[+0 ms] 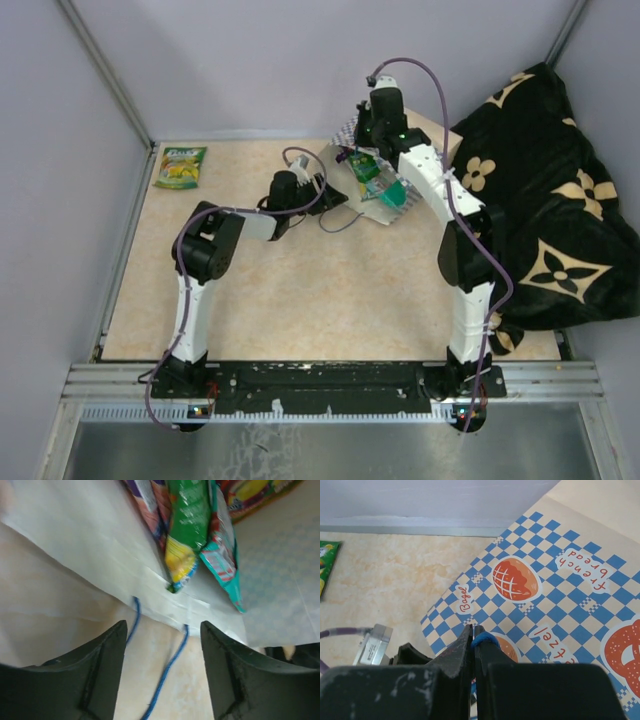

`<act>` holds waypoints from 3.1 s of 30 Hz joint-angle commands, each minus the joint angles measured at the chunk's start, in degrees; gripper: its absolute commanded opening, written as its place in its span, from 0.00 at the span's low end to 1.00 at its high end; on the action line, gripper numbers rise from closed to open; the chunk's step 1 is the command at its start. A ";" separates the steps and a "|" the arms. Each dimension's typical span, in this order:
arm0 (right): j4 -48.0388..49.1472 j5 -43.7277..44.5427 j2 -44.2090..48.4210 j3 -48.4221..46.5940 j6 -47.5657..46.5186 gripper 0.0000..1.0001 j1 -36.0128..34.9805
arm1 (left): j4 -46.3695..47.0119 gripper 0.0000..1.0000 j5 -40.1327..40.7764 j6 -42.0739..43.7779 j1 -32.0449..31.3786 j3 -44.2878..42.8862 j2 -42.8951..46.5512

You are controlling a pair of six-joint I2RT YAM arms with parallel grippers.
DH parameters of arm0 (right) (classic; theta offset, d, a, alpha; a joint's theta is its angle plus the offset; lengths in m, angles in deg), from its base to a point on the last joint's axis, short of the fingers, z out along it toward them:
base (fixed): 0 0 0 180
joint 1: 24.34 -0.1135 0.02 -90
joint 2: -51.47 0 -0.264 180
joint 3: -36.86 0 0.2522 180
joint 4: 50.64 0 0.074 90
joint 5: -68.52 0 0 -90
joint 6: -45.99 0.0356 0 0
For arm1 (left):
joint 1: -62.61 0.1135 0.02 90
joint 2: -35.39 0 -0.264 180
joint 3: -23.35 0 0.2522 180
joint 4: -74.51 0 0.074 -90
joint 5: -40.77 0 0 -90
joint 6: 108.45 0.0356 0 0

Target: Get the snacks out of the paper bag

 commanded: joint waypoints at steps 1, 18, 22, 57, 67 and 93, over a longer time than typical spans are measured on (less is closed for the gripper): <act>5.35 0.74 1.42 2.92 2.03 0.00 0.86 | 10.11 0.64 -1.86 -6.78 -3.28 -0.58 -0.74; 7.89 -0.03 5.21 8.39 1.22 0.00 0.86 | -4.80 0.69 17.34 -0.07 -5.73 -7.41 -1.41; 8.84 0.32 6.21 9.24 0.90 0.00 0.86 | -4.07 0.70 21.07 4.43 -5.75 -1.53 2.45; 8.83 0.00 7.37 9.89 1.77 0.00 0.86 | -4.50 0.64 20.32 3.95 -8.38 -23.90 -14.03; 8.85 -0.11 7.59 10.15 1.77 0.00 0.88 | -2.25 0.61 18.95 0.36 -9.08 -28.26 -17.46; 7.85 1.74 9.40 9.18 0.67 0.00 0.95 | 22.42 0.00 17.72 7.41 -9.08 10.62 8.01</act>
